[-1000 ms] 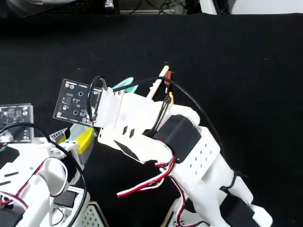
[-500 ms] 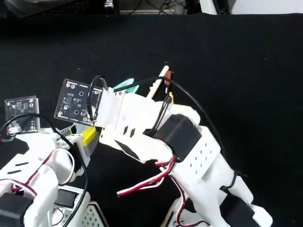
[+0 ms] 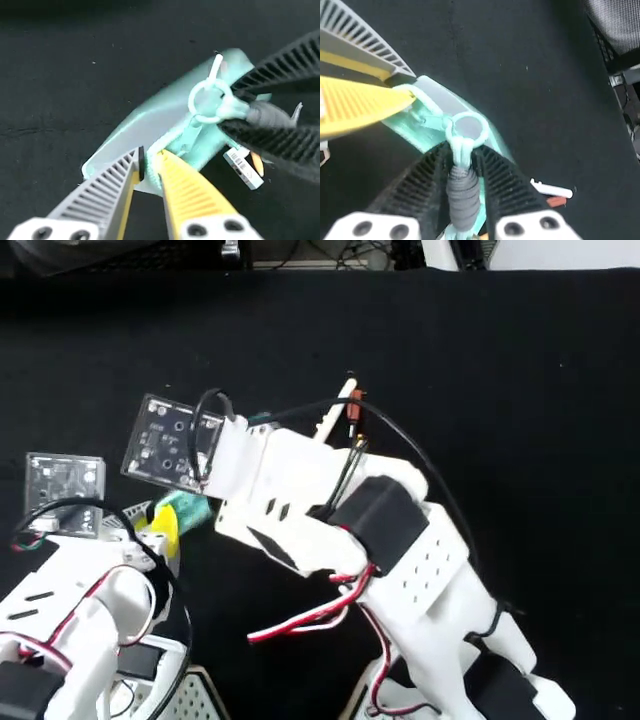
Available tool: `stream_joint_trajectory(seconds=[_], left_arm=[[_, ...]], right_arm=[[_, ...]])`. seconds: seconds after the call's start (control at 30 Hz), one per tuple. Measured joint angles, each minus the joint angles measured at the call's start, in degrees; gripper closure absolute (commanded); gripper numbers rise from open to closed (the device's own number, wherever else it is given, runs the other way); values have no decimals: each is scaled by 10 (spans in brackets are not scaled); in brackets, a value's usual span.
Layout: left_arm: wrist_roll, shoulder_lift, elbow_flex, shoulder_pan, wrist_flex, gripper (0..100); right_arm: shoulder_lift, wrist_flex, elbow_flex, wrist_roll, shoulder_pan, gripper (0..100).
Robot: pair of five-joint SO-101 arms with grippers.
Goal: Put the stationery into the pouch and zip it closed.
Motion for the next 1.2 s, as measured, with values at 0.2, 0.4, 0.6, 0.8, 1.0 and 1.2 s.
stream_joint_trajectory(seconds=[0.2, 0.4, 0.6, 0.8, 1.0, 1.2], left_arm=[[-4, 0, 0, -8, 0, 970], [-12, 0, -19, -127, 0, 969], [-53, 8, -54, -181, 11, 967], [-57, 113, -106, -178, 40, 966], [-55, 212, -153, -178, 40, 807], [-6, 241, -141, -184, 51, 830]], right_arm=[[0, 7, 0, 0, 38, 986], [-51, 7, 7, 0, 115, 986], [-106, 6, 69, 0, 142, 986], [-120, -18, 94, -18, 143, 986], [-120, -20, 94, -25, 144, 986], [-120, -21, 94, -25, 152, 986]])
